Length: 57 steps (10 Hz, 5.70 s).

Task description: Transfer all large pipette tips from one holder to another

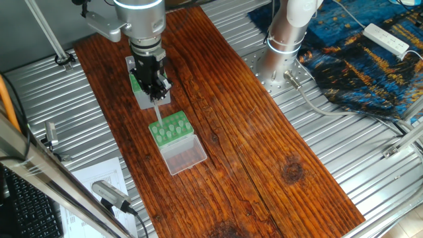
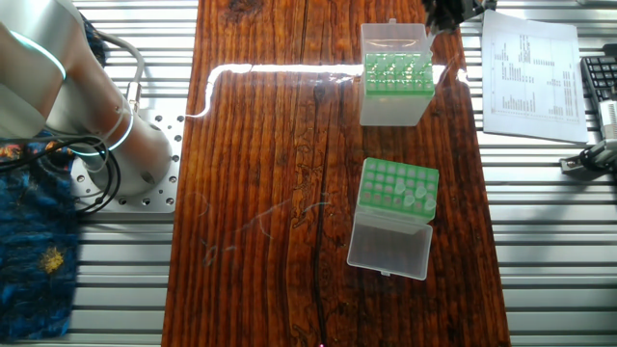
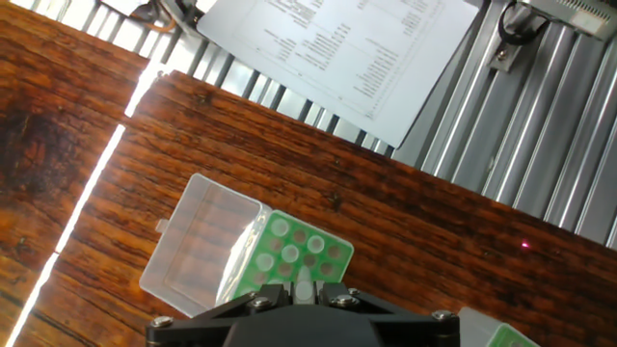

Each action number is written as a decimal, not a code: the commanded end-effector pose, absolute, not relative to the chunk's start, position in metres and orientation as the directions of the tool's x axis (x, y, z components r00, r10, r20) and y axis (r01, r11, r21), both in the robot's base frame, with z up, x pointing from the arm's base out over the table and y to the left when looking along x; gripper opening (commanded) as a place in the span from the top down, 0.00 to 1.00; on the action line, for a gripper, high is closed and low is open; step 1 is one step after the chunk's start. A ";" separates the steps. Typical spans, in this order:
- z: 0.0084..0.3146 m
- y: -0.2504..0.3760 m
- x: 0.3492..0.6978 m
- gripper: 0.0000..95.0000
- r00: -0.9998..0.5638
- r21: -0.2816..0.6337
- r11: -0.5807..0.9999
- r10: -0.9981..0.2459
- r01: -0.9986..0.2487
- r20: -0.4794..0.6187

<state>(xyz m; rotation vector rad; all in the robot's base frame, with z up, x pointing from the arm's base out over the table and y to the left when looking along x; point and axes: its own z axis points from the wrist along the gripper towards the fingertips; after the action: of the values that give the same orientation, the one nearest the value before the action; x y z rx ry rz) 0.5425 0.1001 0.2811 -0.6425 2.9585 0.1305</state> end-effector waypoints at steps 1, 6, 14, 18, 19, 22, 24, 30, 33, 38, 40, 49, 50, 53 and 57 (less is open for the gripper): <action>0.281 0.100 0.543 1.00 -0.907 0.073 0.907 -0.408 -0.416 -0.102; 0.280 0.099 0.542 1.00 -0.911 0.097 0.906 -0.406 -0.412 -0.068; 0.276 0.100 0.542 1.00 -0.913 0.101 0.907 -0.406 -0.409 -0.047; 0.267 0.099 0.540 1.00 -0.909 0.096 0.904 -0.413 -0.416 -0.052; 0.267 0.098 0.540 1.00 -0.909 0.095 0.904 -0.414 -0.417 -0.052; 0.265 0.097 0.539 0.80 -0.906 0.095 0.901 -0.421 -0.424 -0.051; 0.265 0.097 0.539 0.80 -0.905 0.093 0.901 -0.422 -0.424 -0.050; 0.237 0.050 0.531 0.80 -0.839 0.001 0.840 -0.542 -0.543 -0.033; 0.231 0.009 0.544 0.80 -0.817 -0.007 0.818 -0.575 -0.575 -0.032; 0.207 -0.047 0.555 0.80 -0.817 -0.016 0.817 -0.576 -0.576 -0.022; 0.197 -0.064 0.556 0.80 -0.782 -0.020 0.782 -0.623 -0.623 0.012; 0.169 -0.102 0.543 0.80 -0.839 -0.020 0.838 -0.545 -0.545 0.007; 0.166 -0.108 0.541 0.80 -0.845 -0.017 0.845 -0.535 -0.535 0.002; 0.161 -0.116 0.540 0.80 -0.848 -0.004 0.848 -0.531 -0.531 -0.004; 0.158 -0.115 0.541 0.80 -0.846 0.004 0.846 -0.533 -0.533 -0.009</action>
<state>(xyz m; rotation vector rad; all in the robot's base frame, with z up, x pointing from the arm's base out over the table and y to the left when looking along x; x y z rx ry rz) 0.5407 -0.1158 0.1576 -0.8729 3.0121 0.0095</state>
